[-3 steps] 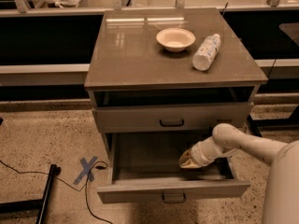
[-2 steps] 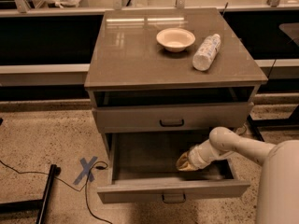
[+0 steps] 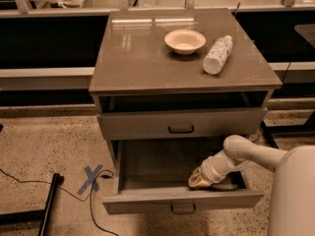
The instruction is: Open middle drawer
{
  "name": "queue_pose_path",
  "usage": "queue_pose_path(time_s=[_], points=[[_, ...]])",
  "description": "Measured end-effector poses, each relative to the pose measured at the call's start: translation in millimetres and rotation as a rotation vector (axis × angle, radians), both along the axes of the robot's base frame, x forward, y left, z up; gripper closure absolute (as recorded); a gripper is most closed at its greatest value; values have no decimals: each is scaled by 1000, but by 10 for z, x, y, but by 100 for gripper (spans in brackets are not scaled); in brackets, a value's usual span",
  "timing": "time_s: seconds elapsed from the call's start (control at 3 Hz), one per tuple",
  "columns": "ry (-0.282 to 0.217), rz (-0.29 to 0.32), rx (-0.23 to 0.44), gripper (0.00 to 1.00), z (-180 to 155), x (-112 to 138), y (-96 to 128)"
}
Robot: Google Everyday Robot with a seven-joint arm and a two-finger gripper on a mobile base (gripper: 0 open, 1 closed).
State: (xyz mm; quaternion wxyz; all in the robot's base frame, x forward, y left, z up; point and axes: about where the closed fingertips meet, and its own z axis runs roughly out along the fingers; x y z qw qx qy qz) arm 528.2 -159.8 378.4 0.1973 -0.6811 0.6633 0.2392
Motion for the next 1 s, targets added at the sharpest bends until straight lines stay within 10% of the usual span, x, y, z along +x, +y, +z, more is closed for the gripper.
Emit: queue_pose_path(time_s=[1.0], points=[[119, -56, -7, 100, 152, -396, -196]])
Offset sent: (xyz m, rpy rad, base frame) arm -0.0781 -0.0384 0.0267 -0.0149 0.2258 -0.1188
